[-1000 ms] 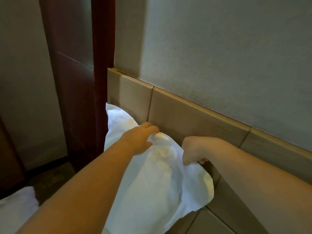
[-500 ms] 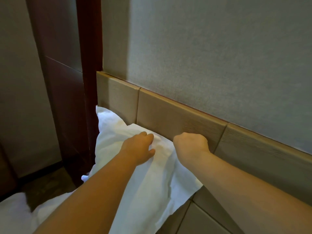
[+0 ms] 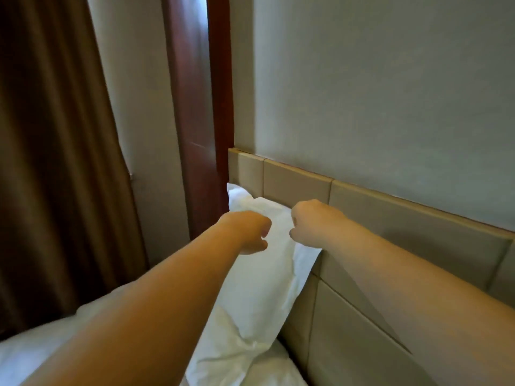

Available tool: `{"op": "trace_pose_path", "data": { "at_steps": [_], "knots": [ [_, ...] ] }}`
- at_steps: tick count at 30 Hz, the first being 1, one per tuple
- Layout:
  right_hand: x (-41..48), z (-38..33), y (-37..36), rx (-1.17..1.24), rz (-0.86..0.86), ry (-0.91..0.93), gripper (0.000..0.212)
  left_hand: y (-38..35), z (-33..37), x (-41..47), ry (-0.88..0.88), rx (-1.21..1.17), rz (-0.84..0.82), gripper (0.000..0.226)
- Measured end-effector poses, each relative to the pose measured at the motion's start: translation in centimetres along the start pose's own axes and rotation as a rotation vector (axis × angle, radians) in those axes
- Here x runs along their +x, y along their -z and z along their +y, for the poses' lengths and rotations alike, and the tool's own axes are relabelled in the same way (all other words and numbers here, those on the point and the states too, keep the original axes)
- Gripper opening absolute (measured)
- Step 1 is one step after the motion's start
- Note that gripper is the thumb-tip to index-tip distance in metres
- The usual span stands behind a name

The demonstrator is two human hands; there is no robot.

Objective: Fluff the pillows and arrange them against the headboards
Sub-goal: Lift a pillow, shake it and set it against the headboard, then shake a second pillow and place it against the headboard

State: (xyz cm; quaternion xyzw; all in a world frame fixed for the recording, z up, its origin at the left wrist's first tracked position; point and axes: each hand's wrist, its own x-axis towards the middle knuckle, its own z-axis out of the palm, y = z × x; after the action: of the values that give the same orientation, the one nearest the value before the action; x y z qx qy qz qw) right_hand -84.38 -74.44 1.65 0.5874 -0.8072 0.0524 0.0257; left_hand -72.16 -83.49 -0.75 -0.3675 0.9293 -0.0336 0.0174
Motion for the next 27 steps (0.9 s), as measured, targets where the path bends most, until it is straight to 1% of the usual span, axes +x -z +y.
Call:
{"op": "trace_pose_path", "data": {
  "at_steps": [3,5,6,8,10,13,18,22,25,27],
  "knots": [
    [-6.9,-0.7,1.6,0.041,0.015,0.062,0.025,1.2,2.5,-9.2,0.088,0.01,0.017,0.026],
    [-10.9,-2.5,1.9,0.065,-0.012,0.105,0.013,1.4,3.2,-14.8,0.17,0.003,0.002,0.023],
    [-12.6,-3.8,1.8,0.081,-0.032,0.134,0.012,1.6,3.3,-17.4,0.215,0.007,-0.013,0.023],
    [-15.3,-6.6,1.7,0.094,-0.074,0.225,0.02,2.3,3.1,-22.5,0.316,0.015,-0.03,0.023],
    [-18.5,-9.9,2.0,0.113,-0.077,0.345,0.014,3.0,2.7,-27.8,0.402,-0.01,-0.03,0.023],
    [-21.5,-13.5,1.7,0.155,-0.103,0.421,0.011,2.6,2.4,-32.5,0.481,-0.014,-0.027,0.025],
    [-25.5,-20.5,-2.3,0.196,-0.18,0.542,0.02,-1.1,0.9,-40.4,0.592,-0.012,-0.105,0.03],
    [-29.0,-25.8,-7.2,0.219,-0.275,0.599,0.01,-6.0,-0.7,-46.3,0.641,-0.022,-0.205,0.031],
    [-31.7,-29.6,-10.1,0.261,-0.339,0.642,0.015,-9.0,-2.4,-50.0,0.675,-0.049,-0.269,0.031],
    [-33.6,-32.4,-11.7,0.271,-0.38,0.644,0.013,-10.6,-4.3,-52.6,0.68,-0.054,-0.288,0.031]
  ]
}}
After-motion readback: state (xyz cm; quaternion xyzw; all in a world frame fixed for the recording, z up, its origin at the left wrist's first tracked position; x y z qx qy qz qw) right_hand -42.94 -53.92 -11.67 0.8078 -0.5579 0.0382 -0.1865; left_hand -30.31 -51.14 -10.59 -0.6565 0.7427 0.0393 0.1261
